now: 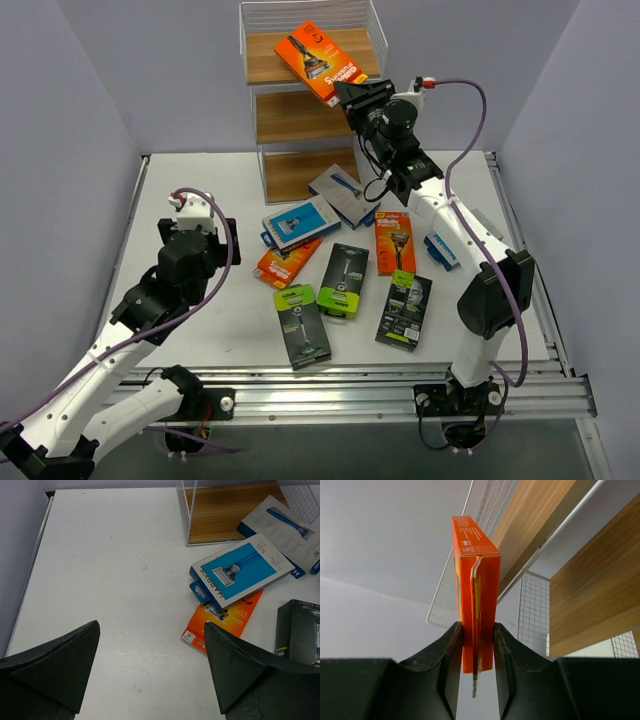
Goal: Place and organize the shaving razors onto the shelf
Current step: Place the shaving razor onto shelf
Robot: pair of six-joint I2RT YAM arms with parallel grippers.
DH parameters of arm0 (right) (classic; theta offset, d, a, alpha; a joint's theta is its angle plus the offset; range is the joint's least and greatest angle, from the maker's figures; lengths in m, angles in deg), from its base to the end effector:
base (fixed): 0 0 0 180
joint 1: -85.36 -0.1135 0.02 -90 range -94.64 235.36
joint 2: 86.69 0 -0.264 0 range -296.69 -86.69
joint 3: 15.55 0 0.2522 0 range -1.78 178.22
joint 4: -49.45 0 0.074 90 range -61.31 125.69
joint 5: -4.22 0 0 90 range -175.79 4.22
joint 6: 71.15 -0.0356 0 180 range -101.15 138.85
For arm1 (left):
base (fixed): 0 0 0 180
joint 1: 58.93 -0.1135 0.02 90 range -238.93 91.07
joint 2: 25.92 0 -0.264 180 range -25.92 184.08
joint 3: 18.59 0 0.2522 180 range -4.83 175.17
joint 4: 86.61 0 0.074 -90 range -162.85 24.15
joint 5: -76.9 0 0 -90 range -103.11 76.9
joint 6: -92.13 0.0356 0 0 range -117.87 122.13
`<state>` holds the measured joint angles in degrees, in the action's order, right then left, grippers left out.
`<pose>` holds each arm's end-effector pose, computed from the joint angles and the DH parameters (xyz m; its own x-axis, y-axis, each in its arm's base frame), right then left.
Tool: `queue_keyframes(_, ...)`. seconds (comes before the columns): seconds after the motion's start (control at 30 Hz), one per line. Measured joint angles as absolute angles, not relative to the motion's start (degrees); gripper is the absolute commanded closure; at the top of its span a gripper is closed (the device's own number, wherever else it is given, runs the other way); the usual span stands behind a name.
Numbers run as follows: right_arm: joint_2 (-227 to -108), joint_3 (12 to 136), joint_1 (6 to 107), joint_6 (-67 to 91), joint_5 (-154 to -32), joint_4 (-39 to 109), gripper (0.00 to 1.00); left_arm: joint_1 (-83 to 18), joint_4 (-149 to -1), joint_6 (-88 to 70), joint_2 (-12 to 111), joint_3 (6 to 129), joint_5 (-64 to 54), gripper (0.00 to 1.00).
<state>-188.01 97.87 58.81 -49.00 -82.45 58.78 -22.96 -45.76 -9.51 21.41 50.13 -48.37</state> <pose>0.3770 0.1861 0.4653 -0.2453 0.9111 -0.3313 -0.4527 0.1946 0.8702 0.1521 -0.0850 0.3653 -0.2719 -0.0062 -0.9623 -0.0163 0.9999 -0.0018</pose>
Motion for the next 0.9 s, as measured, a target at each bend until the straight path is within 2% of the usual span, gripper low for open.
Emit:
queue_keyframes(0.43,-195.96,109.89,58.60,-56.87,-68.64,58.98,1.00,-21.54,-46.11,-9.55,21.74,49.87,-48.35,0.06)
queue_keyframes(0.83,-204.79,121.81,58.60,-59.78,-63.31,55.09,1.00,-21.06,-46.11,-9.62,21.74,49.84,-48.35,0.06)
queue_keyframes(0.9,-205.67,122.15,58.60,-60.41,-62.80,54.48,0.77,-20.88,-46.11,-9.62,21.74,49.84,-48.35,0.06)
